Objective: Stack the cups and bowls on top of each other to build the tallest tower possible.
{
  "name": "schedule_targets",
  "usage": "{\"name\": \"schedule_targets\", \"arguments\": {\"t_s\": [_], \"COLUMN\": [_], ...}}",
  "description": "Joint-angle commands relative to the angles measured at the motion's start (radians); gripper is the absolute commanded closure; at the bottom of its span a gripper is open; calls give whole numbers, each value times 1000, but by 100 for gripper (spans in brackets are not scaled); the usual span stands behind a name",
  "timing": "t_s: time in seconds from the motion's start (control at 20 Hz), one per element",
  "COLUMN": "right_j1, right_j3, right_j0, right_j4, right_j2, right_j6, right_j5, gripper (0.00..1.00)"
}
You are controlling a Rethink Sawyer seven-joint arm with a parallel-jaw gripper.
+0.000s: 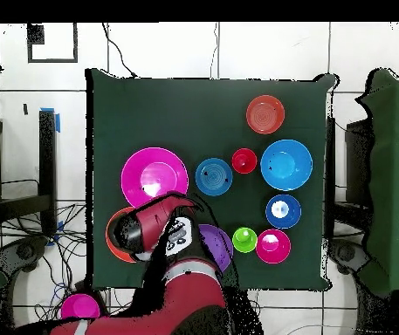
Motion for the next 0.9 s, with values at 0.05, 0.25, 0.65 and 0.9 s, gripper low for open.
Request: {"name": "schedule_targets", "arguments": {"t_s": [0.05, 0.25, 0.65, 0.9], "right_j1": [59, 61, 81, 83], "right_j3": [-42, -57, -69, -75], "right_j0": [8, 9, 13, 19], "right_j4": [-45, -61, -85, -101], "right_j2": [41, 33, 16, 3], "right_j6": [-34, -46, -34, -27], "right_j5": [-44, -40, -57, -56], "gripper": [0, 0, 0, 0]}}
